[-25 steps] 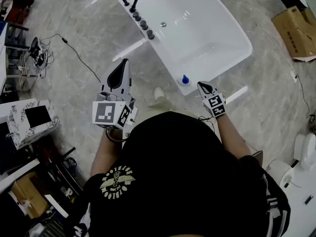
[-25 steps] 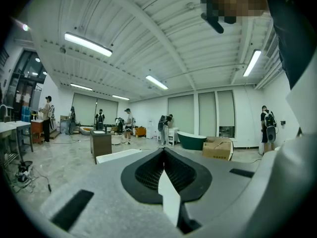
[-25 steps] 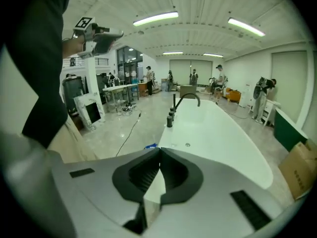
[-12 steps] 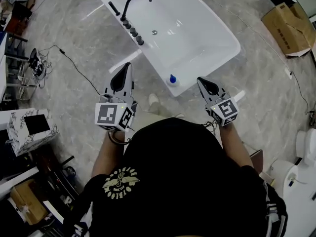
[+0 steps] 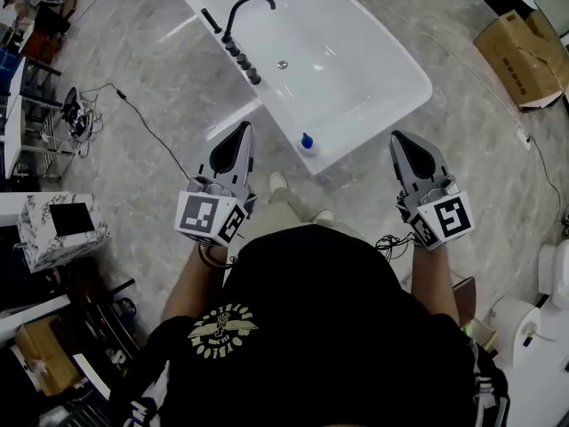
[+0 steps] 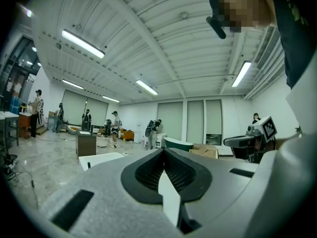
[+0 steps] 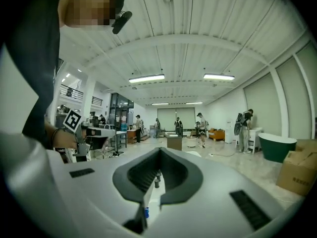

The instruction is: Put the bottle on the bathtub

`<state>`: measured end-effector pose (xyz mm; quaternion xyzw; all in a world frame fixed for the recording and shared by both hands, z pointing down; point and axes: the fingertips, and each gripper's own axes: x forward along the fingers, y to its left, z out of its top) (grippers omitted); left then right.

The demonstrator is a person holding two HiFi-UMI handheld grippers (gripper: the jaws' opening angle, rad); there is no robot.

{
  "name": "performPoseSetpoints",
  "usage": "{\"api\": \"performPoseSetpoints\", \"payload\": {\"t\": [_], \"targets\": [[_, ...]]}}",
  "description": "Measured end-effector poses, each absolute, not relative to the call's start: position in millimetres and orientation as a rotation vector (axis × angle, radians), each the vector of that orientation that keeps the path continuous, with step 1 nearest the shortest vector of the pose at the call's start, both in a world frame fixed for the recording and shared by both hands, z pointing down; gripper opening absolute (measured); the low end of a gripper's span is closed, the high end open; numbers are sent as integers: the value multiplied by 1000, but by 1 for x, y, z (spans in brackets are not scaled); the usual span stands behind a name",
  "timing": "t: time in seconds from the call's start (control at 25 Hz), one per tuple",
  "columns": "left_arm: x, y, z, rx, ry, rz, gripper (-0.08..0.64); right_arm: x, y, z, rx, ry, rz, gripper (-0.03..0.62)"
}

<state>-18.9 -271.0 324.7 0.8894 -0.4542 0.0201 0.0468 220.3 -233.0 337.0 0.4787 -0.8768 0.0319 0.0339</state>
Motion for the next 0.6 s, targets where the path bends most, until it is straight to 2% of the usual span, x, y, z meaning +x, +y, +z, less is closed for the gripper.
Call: {"api": "performPoseSetpoints", "payload": {"t": [0.28, 0.6], "targets": [[-16, -267, 318, 2770, -1344, 101, 8, 238, -222, 324, 1595, -2658, 114, 9], [-50, -286, 325, 2771, -1312, 95, 8, 218, -234, 330, 1675, -2589, 189, 9]]}}
